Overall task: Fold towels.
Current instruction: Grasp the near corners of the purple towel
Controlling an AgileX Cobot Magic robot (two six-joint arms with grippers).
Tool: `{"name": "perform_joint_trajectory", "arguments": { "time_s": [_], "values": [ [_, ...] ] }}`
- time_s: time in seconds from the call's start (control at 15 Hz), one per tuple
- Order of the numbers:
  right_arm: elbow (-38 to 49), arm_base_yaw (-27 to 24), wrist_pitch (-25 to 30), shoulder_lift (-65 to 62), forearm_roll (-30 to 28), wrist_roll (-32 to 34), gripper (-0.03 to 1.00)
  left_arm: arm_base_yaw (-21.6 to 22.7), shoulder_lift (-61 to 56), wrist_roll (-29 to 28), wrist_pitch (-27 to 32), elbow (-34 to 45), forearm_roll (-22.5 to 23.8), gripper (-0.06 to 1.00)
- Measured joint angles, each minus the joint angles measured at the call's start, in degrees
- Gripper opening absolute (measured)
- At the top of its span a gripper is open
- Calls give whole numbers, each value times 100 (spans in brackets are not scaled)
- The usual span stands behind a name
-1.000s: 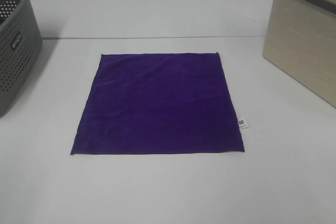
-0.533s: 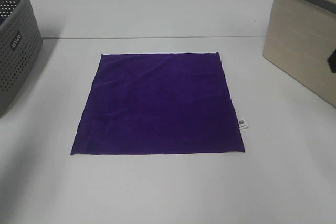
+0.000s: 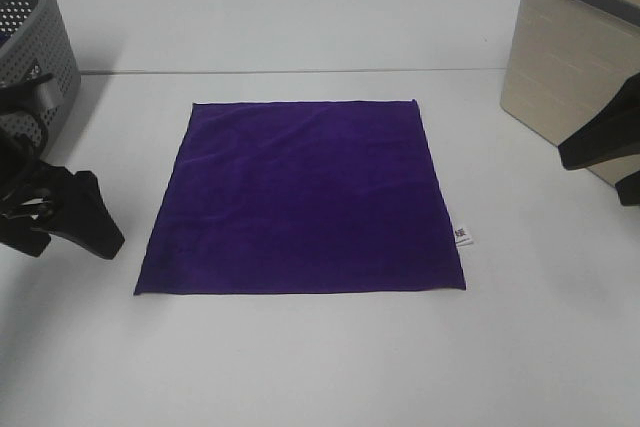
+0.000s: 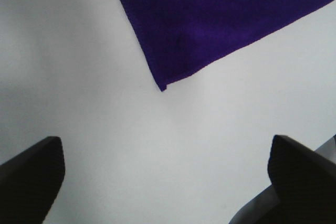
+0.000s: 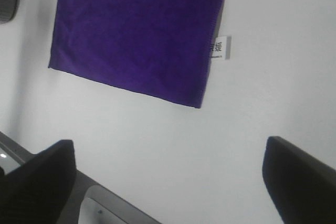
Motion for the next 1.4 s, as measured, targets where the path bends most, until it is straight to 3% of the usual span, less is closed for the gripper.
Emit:
{"name": "perform_joint_trajectory", "arguments": {
  "time_s": [0.4,0.67,0.8,1.0,1.4],
  "values": [
    [0,1026,-1008,1232,-115,63,93,97,831,23,-361,-201,-286,97],
    [0,1295,-1392,1851,74,-86,93,407,1134,498,-372,-206,-802,97],
    [-29,1312,-1862,2166,413,-533,93,413,1358,985,-252,-246,-1398,97],
    [-160,1312,-1874,2395,590,-642,92,413,1473,1295,-195,-258,-1707,97],
    [-212,1312,-1753,2498,728,-745,91,413,1478,1335,-183,-264,-1725,97]
  ]
}}
